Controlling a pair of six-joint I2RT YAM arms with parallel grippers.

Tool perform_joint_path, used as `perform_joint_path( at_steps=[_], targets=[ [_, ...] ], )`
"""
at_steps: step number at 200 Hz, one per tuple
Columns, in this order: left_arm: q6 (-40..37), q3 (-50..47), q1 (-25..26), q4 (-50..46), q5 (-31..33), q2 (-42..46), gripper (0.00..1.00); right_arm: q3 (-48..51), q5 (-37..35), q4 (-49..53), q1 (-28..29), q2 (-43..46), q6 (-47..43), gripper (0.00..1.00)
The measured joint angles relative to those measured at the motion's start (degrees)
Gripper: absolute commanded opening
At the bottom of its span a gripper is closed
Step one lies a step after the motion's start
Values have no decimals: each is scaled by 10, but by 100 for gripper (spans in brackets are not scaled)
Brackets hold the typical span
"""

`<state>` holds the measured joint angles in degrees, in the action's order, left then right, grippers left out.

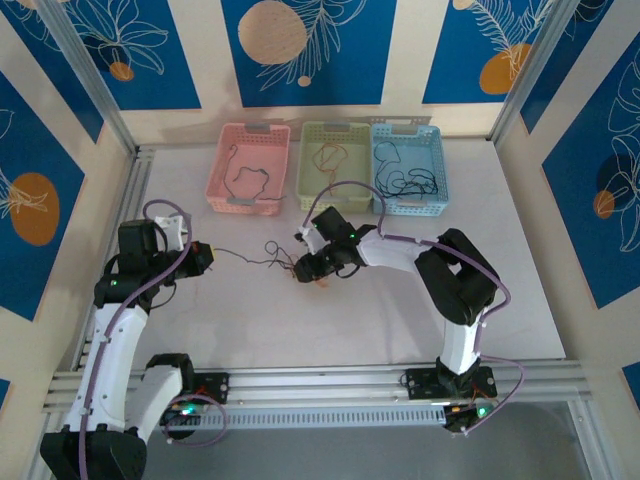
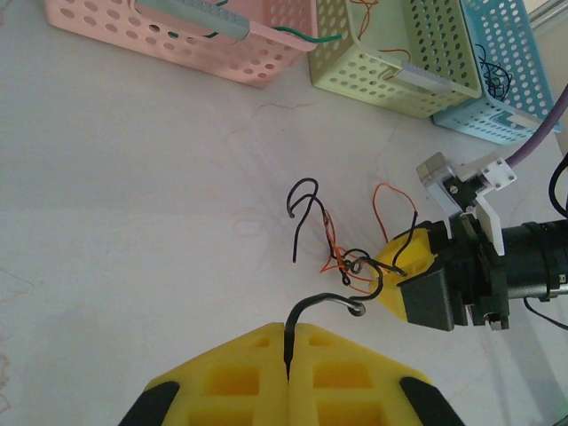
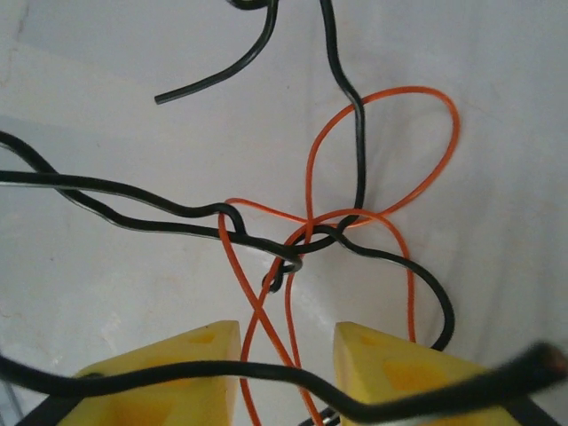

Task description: Untangle the cables

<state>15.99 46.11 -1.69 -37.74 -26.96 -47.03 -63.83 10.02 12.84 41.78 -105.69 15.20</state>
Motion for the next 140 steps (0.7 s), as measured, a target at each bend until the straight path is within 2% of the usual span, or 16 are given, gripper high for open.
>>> perform_joint_path(
  at_steps=[58, 92, 140],
  targets=[
    [0, 0, 0, 0, 0, 0, 0, 34, -25, -18, -8, 23, 8, 11],
    [0, 0, 0, -3, 0, 0, 0, 84, -6, -42, -43, 60, 24, 12],
    [0, 0, 2, -7, 0, 0, 0, 139, 60, -90, -128, 104, 59, 15]
  ],
)
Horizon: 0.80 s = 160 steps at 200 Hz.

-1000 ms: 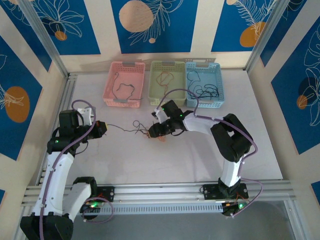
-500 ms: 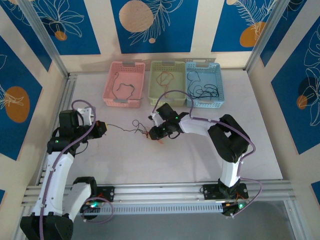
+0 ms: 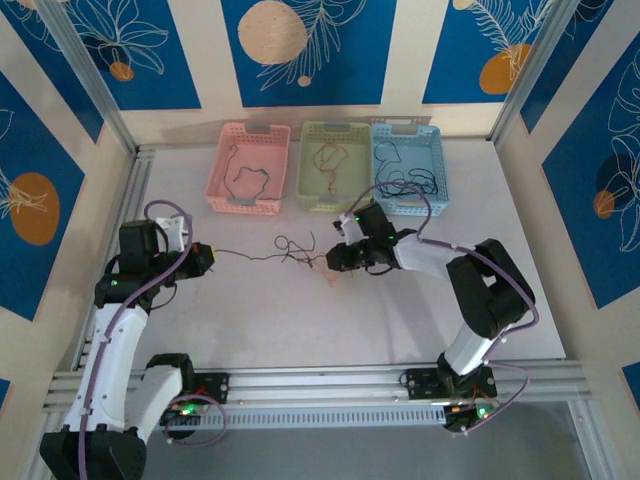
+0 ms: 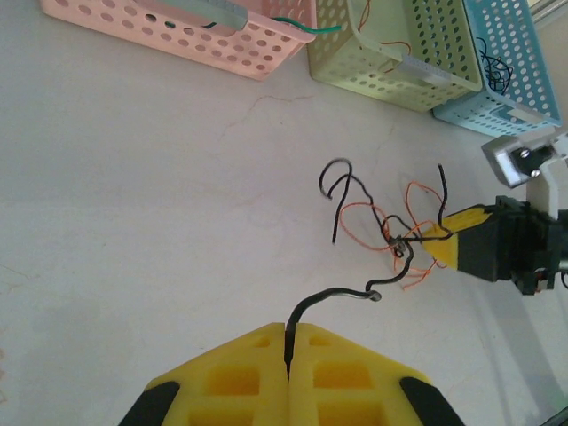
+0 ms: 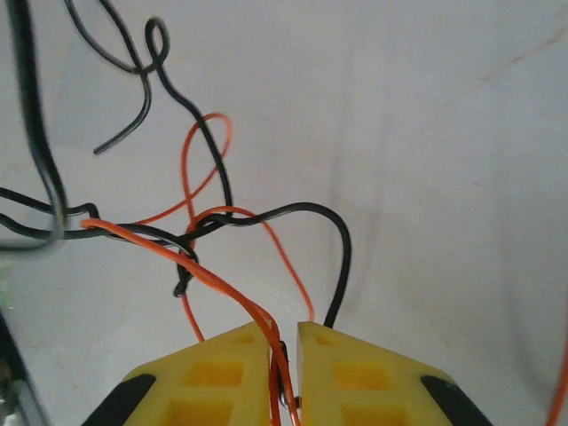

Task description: Untangle the cables

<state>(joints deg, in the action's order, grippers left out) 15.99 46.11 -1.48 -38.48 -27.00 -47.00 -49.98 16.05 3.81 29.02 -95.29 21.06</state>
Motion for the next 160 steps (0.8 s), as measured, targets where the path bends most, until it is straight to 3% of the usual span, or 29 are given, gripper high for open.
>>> perform_joint_path(
  at_steps=[65, 96, 160],
  targets=[
    [0, 0, 4, -1, -11, 0, 0, 44, 103, -62, -104, 7, 75, 0],
    [0, 0, 5, -1, -13, 0, 0, 59, 127, -73, -146, 5, 105, 0],
    [0, 0, 5, 0, -9, 0, 0, 59, 139, -76, -151, -10, 122, 22]
  ],
)
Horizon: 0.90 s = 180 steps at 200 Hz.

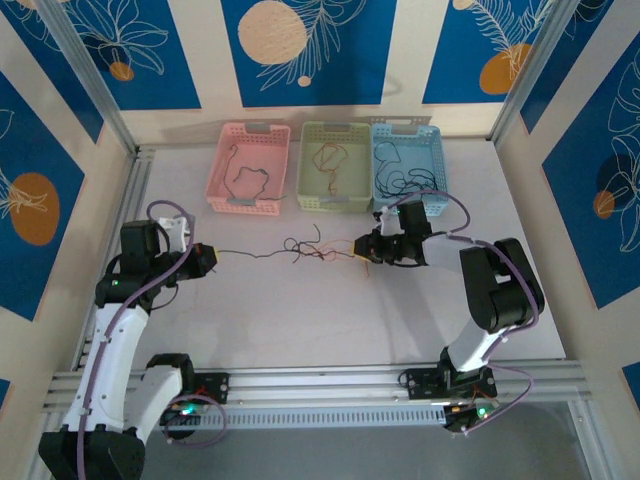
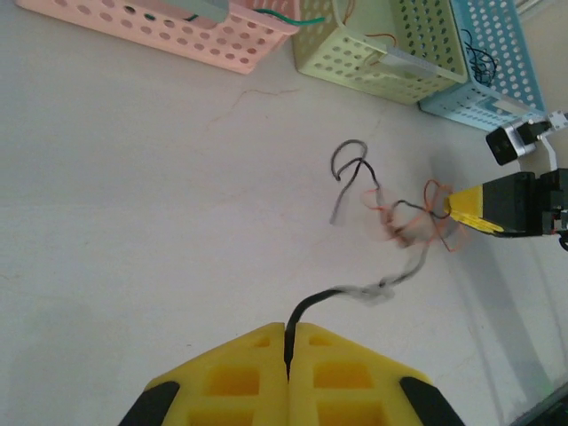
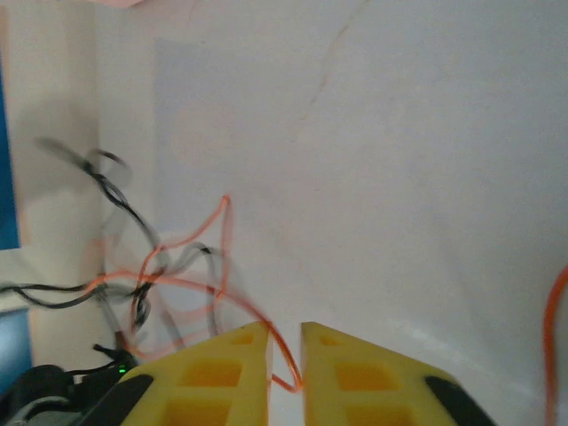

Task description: Untangle the cables

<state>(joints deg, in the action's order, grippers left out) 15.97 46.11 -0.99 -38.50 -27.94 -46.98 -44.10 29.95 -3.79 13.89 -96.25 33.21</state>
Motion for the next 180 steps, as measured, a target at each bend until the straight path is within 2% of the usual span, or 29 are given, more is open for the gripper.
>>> perform_joint_path(
  at_steps=[52, 108, 180],
  targets=[
    [0, 0, 0, 0, 10, 0, 0, -10, -28, 23, 30, -19, -9, 23],
    [0, 0, 0, 0, 10, 0, 0, -43, -57, 55, 91, -19, -48, 38],
    [0, 0, 0, 0, 10, 0, 0, -102, -80, 81, 155, -29, -78, 42]
  ],
)
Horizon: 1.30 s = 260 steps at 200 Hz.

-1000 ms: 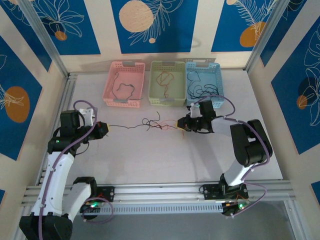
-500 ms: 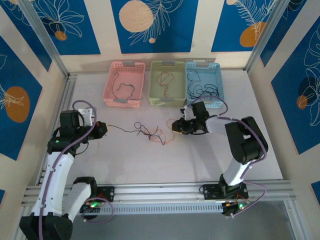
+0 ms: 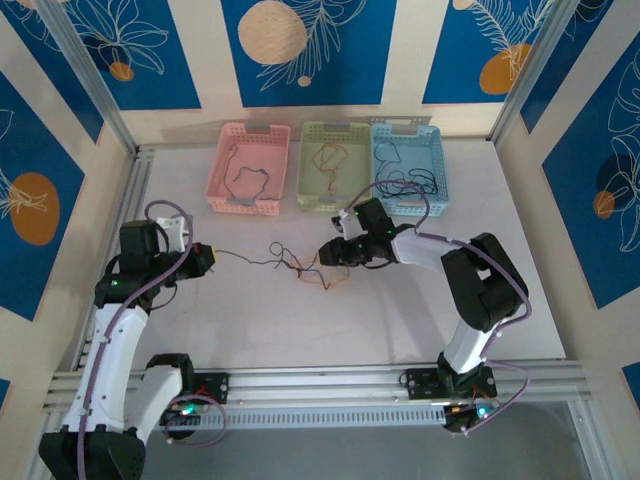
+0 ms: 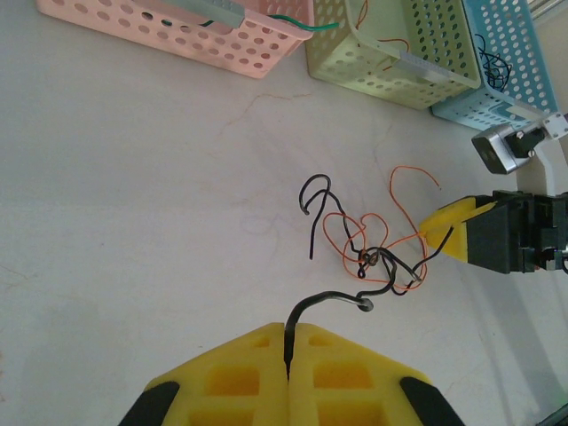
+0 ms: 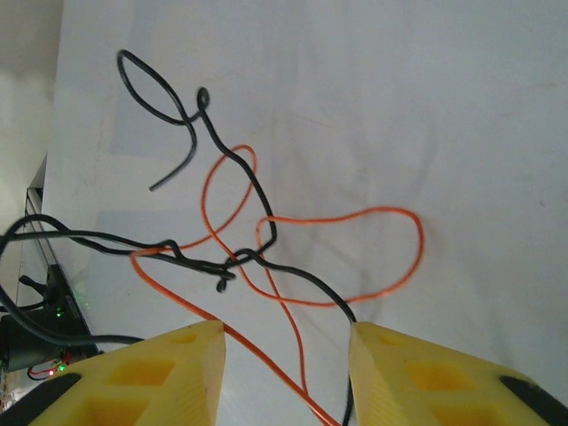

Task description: Untangle the cables

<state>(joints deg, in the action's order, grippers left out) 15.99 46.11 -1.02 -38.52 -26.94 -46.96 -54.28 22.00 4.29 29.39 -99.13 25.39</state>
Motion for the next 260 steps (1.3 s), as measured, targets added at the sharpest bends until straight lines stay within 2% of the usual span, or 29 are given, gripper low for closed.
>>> perform_joint_path(
  at_steps=[57, 91, 138, 199, 224, 260],
  targets=[
    [0, 0, 0, 0, 0, 0, 0, -2, -13, -2, 4, -7, -1, 44],
    [0, 0, 0, 0, 0, 0, 0, 47, -35, -14, 4, 34, -6, 47],
    [0, 0, 0, 0, 0, 0, 0, 52, -38, -21, 5, 47, -25, 47],
    [0, 0, 0, 0, 0, 0, 0, 11, -36, 1, 24, -7, -46, 46],
    [0, 0, 0, 0, 0, 0, 0, -12, -38, 5, 33, -36, -54, 38],
    [0, 0, 0, 0, 0, 0, 0, -11, -42, 10, 37, -30, -59, 8]
  ],
)
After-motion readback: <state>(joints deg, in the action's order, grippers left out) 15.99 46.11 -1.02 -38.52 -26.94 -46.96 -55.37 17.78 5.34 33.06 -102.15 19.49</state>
